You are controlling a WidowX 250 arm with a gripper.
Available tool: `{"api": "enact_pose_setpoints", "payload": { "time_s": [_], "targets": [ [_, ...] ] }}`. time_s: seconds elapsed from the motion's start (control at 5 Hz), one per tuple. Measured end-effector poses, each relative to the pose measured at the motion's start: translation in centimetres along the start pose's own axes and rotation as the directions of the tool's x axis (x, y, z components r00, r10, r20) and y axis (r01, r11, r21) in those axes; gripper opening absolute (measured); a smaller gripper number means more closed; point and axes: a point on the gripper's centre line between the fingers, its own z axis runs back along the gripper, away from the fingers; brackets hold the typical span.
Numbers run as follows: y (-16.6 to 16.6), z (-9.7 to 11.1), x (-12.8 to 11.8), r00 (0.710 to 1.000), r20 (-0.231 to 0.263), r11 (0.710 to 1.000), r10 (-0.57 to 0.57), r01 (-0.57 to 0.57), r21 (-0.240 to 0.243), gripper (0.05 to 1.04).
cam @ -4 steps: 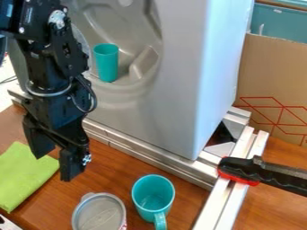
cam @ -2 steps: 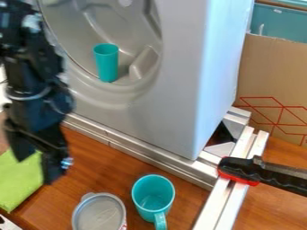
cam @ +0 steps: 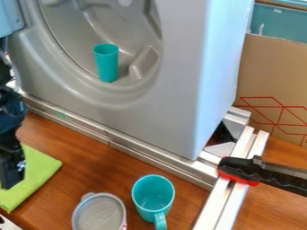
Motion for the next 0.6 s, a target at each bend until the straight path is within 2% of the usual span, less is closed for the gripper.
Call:
{"api": "enact_pose_setpoints", "payload": {
  "time_s": [0.2,0.6],
  "targets": [
    [1.1,-2.1,-0.3,0.998,-0.057,1.000,-0.003,0.002,-0.012,1.001],
    [4.6,-2.8,0.3,1.000,0.026,1.000,-0.003,0.003,0.015,1.001]
  ]
}}
